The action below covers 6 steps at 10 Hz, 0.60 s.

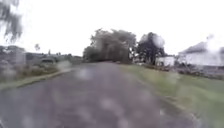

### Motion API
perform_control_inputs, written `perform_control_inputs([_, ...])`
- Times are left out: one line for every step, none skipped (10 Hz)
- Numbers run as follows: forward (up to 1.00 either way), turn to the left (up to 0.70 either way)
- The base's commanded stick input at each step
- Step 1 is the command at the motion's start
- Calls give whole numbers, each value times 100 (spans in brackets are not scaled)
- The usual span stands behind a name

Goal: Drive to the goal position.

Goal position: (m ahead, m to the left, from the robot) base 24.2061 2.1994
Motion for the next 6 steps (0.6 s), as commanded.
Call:
perform_control_inputs([100,0])
perform_control_inputs([100,0])
perform_control_inputs([100,0])
perform_control_inputs([100,0])
perform_control_inputs([100,0])
perform_control_inputs([100,0])
